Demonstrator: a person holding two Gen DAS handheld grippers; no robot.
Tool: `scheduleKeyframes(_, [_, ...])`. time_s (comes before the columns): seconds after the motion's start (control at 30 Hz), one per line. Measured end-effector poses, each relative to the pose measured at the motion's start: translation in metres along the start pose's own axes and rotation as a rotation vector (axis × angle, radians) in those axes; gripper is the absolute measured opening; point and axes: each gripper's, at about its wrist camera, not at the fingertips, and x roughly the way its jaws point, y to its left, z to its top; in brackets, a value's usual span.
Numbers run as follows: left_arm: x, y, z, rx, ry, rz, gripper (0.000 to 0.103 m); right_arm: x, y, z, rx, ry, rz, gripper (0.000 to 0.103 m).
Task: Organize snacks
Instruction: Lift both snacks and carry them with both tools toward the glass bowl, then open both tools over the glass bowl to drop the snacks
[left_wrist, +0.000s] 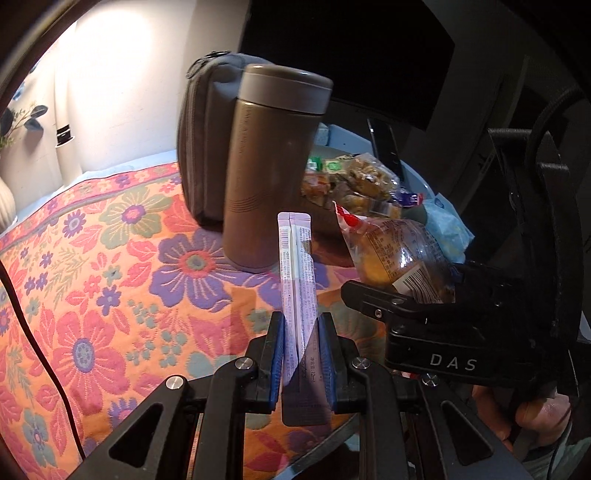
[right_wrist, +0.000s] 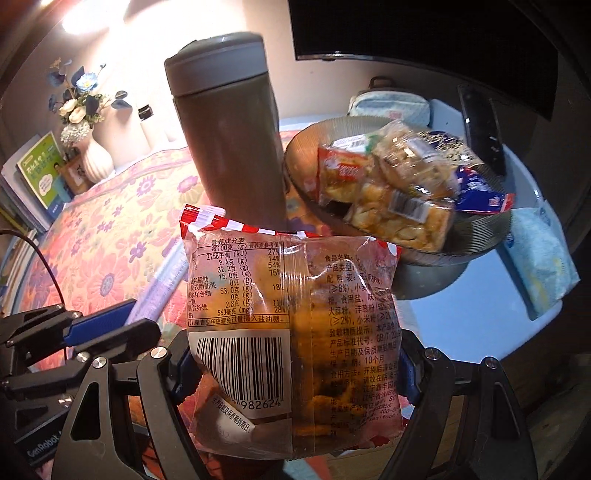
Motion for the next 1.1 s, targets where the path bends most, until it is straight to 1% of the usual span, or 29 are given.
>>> scheduleKeyframes(0.2, [-0.002, -0.026, 0.011, 0.047, -0.017, -0.019, 0.017, -0.015, -0.018, -0.004, 0.027, -0.027, -0.013, 0.081])
scheduleKeyframes(0.4, [0.001, -0.053, 0.022, 0.091, -0.027, -0.043, 0.017, -0.03, -0.045, -0.006, 0.074, -0.046, -0.007, 0.081])
scheduleKeyframes(0.53, [0.004, -0.072, 0.03, 0.117, -0.034, -0.059, 0.017, -0.045, -0.061, -0.006, 0.084, -0.071, -0.04, 0.081])
scheduleKeyframes(0.67, [0.003, -0.09, 0.04, 0.142, -0.052, -0.07, 0.017, -0.058, -0.075, -0.004, 0.092, -0.101, -0.058, 0.081])
scheduleKeyframes(0.77, [0.002, -0.096, 0.048, 0.146, -0.073, -0.073, 0.017, -0.066, -0.086, 0.001, 0.097, -0.119, -0.057, 0.081])
scheduleKeyframes(0.93, [0.005, -0.11, 0.077, 0.137, -0.103, -0.039, 0.017, -0.08, -0.112, 0.028, 0.11, -0.173, -0.042, 0.081])
scheduleKeyframes(1.03, [0.013, -0.121, 0.101, 0.13, -0.12, 0.006, 0.017, -0.083, -0.129, 0.053, 0.124, -0.212, -0.045, 0.081])
scheduleKeyframes(1.1, [0.022, -0.128, 0.118, 0.124, -0.133, 0.057, 0.017, -0.079, -0.142, 0.072, 0.146, -0.23, -0.028, 0.081])
